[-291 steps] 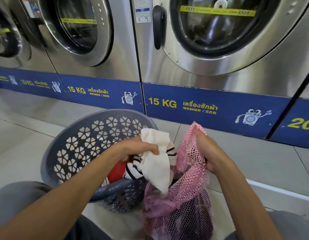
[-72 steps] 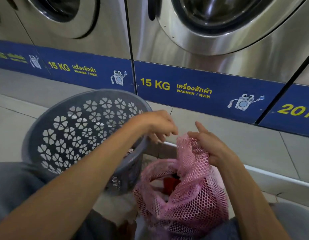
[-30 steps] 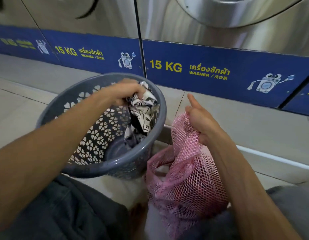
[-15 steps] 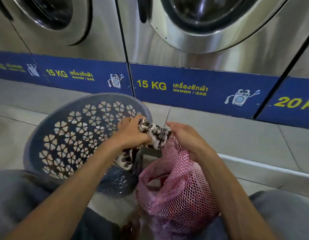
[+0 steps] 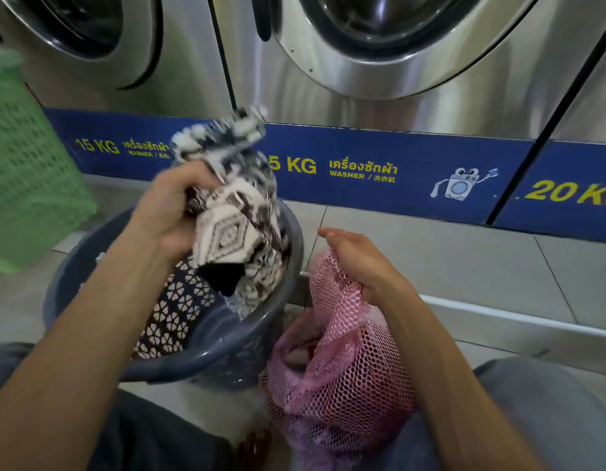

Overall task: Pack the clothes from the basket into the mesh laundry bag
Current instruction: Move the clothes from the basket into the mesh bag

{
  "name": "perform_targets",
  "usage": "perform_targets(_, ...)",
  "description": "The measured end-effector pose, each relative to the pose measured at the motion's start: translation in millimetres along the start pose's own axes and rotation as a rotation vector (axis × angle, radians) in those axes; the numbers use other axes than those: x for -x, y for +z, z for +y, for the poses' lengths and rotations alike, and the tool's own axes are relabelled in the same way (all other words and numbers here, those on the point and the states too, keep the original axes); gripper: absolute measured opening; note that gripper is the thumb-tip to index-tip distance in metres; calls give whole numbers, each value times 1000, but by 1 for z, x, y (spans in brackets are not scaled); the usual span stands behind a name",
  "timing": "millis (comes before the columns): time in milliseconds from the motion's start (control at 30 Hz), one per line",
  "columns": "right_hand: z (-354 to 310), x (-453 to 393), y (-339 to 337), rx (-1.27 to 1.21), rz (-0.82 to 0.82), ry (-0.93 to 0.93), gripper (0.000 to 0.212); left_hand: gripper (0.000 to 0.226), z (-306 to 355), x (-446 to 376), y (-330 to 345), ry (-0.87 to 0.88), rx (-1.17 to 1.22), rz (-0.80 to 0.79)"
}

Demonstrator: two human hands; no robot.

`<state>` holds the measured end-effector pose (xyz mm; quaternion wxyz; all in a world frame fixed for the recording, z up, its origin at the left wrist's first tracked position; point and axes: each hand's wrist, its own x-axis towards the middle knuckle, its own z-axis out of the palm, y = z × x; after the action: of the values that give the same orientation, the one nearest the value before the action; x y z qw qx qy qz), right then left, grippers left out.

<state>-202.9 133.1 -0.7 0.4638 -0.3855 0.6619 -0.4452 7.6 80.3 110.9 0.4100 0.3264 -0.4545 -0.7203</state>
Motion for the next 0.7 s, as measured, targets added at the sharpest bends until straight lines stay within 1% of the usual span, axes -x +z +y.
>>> perform_targets(67, 3, -3, -5, -40, 9, 16, 39, 46, 11, 16, 20, 131, 217, -121)
perform_targets(100, 3, -5, -7, -68, 10, 24, 39, 46, 10, 23, 32, 169, 266, -137)
perform_targets(133, 2, -6, -9, -82, 10, 33, 38, 49, 5, 27, 42, 178, 256, -115)
perform_targets(167, 2, -7, -10, -93, 15, 38, 37, 52, -3, 29, 50, 157, 184, -56)
perform_targets(200, 2, -7, -12, -116, 26, 43, 34, 52, -14, 30, 52, 89, 91, -3)
perform_targets(267, 2, -8, -15, -204, 25, 62, 27, 45, -45, 18, 45, -97, -145, 19)
perform_targets(300, 3, -8, -16, -243, 28, 65, 23, 33, -62, 9, 35, -137, -368, 11)
perform_targets(333, 1, -4, -16, -259, 38, 68, 21, 27, -76, 2, 26, -132, -598, 26)
perform_targets(367, -1, -1, -16, -249, 52, 77, 25, 44, -86, -5, 16, -103, -794, 46)
perform_targets(400, -1, -1, -17, -224, 63, 76, 34, 60, -90, -6, 15, -57, -926, 83)
perform_targets(433, 0, -1, -17, -205, 67, 67, 41, 68, -91, -9, 15, 2, -1056, 148)
perform_targets(467, -1, 0, -19, -191, 67, 59, 43, 77, -93, -12, 15, 50, -1202, 175)
perform_targets(500, -3, 3, -19, -172, 73, 70, 42, 87, -91, -13, 18, 26, -1347, 181)
perform_targets(533, -4, 3, -18, -155, 73, 73, 40, 97, -91, -15, 14, -55, -1383, 172)
perform_targets(567, -5, 5, -18, -150, 59, 71, 39, 103, -90, -16, 11, -180, -1309, 133)
perform_targets(600, -5, 5, -18, -138, 57, 81, 39, 104, -92, -17, 7, -289, -1176, 89)
perform_targets(633, -6, 7, -18, -137, 61, 84, 38, 100, -95, -16, 5, -358, -1051, 52)
perform_targets(667, -6, 5, -20, -138, 63, 87, 38, 93, -98, -17, 2, -366, -991, 43)
perform_targets(700, -8, 6, -21, -137, 76, 88, 36, 84, -99, -17, 2, -339, -989, 54)
